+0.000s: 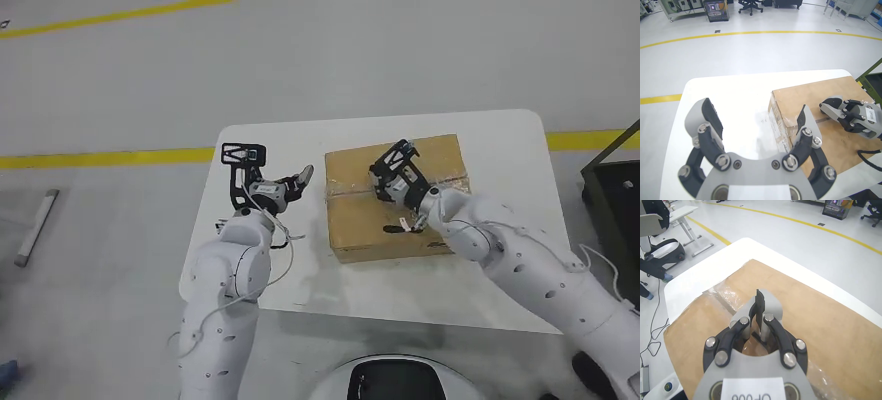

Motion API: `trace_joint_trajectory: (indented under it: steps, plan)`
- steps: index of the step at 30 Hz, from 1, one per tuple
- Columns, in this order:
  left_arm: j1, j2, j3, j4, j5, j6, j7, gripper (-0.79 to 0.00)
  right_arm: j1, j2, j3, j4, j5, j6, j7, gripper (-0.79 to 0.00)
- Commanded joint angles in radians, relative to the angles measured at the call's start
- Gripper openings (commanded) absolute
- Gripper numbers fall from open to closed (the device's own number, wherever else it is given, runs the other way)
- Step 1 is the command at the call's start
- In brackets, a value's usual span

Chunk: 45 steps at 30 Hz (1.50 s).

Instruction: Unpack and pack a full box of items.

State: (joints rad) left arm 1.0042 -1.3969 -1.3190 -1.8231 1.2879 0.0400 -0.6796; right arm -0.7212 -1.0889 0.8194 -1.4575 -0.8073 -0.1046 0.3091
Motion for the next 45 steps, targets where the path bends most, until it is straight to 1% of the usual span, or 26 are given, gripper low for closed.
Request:
trace_joint_trajectory:
  steps: [1,12,18,26,45]
  plan:
    - [-0.008,0.0,0.004,0.009,-0.001,-0.005,0.001,0.0,-0.015,0.003,0.016,-0.007,-0.015,0.004,0.0,-0.785]
    - [-0.046,-0.001,0.019,0.058,-0.018,-0.027,0.006,0.0,-0.135,0.028,0.139,-0.104,-0.064,0.017,0.017,-0.785]
    - [-0.057,0.0,0.025,0.071,-0.024,-0.037,0.008,0.0,-0.198,0.039,0.213,-0.139,-0.063,0.025,0.03,-0.785]
    - [-0.06,0.001,0.028,0.079,-0.028,-0.045,0.008,0.0,-0.269,0.049,0.295,-0.164,-0.067,0.042,0.022,-0.785]
    - [-0.061,0.003,0.05,0.08,-0.034,-0.061,0.0,0.0,-0.456,0.074,0.504,-0.285,-0.111,0.055,0.029,-0.785]
